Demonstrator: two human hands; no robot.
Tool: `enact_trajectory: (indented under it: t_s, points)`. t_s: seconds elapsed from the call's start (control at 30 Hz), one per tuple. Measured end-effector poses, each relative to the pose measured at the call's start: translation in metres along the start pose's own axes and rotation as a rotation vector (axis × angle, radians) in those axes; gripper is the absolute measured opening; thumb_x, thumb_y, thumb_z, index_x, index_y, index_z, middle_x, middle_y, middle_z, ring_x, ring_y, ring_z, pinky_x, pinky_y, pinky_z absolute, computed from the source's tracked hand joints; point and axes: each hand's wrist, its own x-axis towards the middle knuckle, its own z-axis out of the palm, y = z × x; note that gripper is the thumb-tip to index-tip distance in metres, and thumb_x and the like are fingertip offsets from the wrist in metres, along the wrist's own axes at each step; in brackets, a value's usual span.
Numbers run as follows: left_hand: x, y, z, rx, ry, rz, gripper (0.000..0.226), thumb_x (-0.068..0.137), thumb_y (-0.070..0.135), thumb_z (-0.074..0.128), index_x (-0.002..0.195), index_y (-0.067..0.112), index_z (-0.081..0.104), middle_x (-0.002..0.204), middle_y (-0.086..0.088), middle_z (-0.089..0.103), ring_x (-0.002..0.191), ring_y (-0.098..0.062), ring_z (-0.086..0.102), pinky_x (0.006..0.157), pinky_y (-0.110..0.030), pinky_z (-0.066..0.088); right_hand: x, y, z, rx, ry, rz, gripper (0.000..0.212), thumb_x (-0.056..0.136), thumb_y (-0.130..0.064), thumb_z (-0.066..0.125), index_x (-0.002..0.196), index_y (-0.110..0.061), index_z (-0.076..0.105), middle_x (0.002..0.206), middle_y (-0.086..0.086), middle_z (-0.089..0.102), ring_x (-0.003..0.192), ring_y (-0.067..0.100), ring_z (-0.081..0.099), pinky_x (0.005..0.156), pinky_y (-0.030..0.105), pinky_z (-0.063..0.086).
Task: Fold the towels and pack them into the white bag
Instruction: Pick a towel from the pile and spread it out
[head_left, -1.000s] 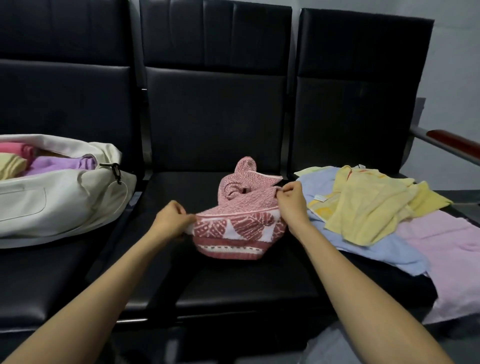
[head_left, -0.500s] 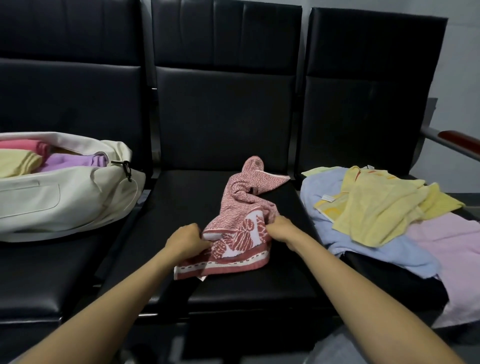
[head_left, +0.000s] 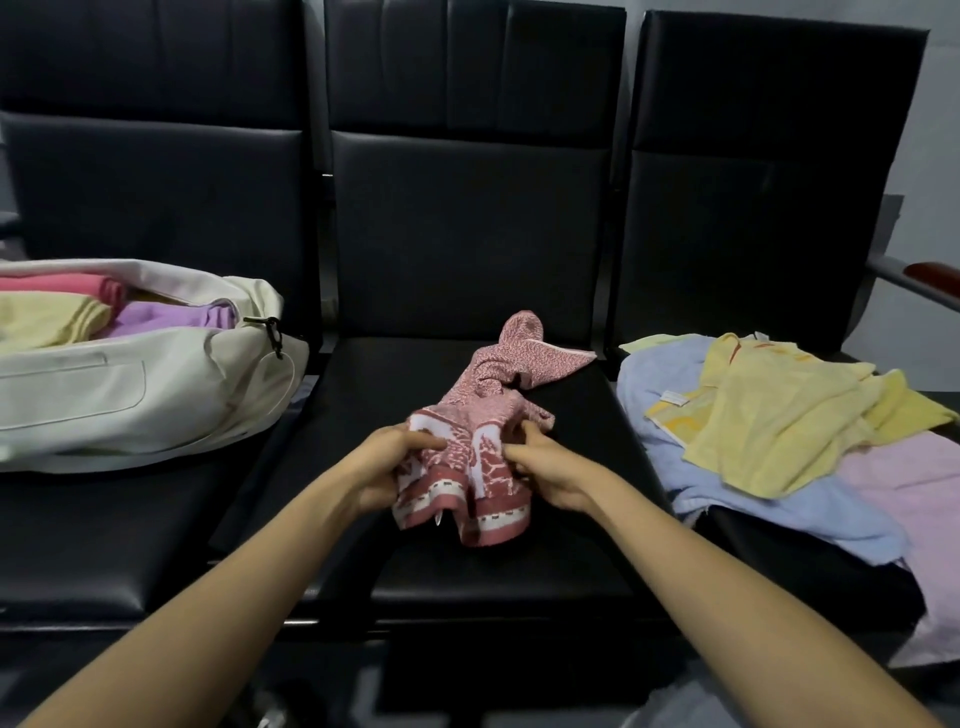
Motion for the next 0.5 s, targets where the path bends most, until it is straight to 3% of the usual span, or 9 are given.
enact_trajectory:
  t_s: [0.07,0.13,0.27,0.33,0.43,0.5]
  points:
    - [0.0,-0.002,0.003,0.021,-0.035,0.03,0.039,0.084,-0.005,0.062,0.122,0.001,0.055,0.114,-0.025,0.066,0.09,-0.032,0.069,0.079,-0.042,0.058,0.004,-0.001,0.005,0.158,0.016,-0.026,0.089,0.089,-0.018,0.067,0.152,-0.023,0.005,0.128,0.012,0.058,0.1,0.021,0.064,0.085,0.035,0.054]
    - [0.0,-0.001,0.003,0.048,-0.052,0.052,0.044,0.082,-0.005,0.065,0.123,0.006,0.052,0.115,-0.023,0.066,0.094,-0.032,0.068,0.075,-0.041,0.058,0.004,-0.004,0.008,0.233,0.043,-0.06,0.082,0.088,-0.011,0.067,0.149,-0.019,0.013,0.118,0.011,0.06,0.093,0.02,0.065,0.078,0.033,0.057]
    - [-0.004,0.008,-0.001,0.087,0.051,0.196,0.039,0.082,-0.005,0.067,0.115,0.012,0.056,0.108,-0.017,0.066,0.082,-0.025,0.07,0.064,-0.036,0.058,0.0,-0.019,-0.001,0.068,0.175,-0.132,0.045,0.089,-0.001,0.062,0.129,-0.004,0.043,0.095,0.007,0.065,0.079,0.015,0.064,0.062,0.025,0.053]
    - [-0.009,0.019,-0.004,0.08,0.167,0.294,0.031,0.083,-0.006,0.064,0.104,0.017,0.061,0.098,-0.012,0.066,0.069,-0.018,0.069,0.054,-0.028,0.056,-0.001,-0.028,-0.018,-0.133,0.297,-0.223,0.035,0.088,-0.005,0.064,0.119,-0.013,0.049,0.085,0.002,0.062,0.074,0.012,0.061,0.065,0.025,0.048]
    - [-0.012,0.035,-0.022,0.226,0.344,0.406,0.032,0.086,-0.011,0.051,0.087,0.019,0.064,0.069,-0.006,0.058,0.033,-0.005,0.048,0.032,-0.013,0.035,-0.007,-0.038,-0.048,-0.443,0.544,-0.388,0.019,0.083,-0.006,0.069,0.095,-0.02,0.062,0.068,-0.004,0.055,0.064,0.008,0.051,0.067,0.025,0.042]
    - [-0.014,0.039,-0.037,0.423,0.307,0.37,0.029,0.087,-0.009,0.052,0.087,0.016,0.065,0.065,-0.005,0.06,0.037,-0.005,0.05,0.035,-0.015,0.037,-0.014,-0.038,-0.066,-0.52,0.595,-0.389,0.017,0.081,-0.004,0.07,0.088,-0.017,0.063,0.064,-0.003,0.053,0.061,0.008,0.049,0.062,0.024,0.039]
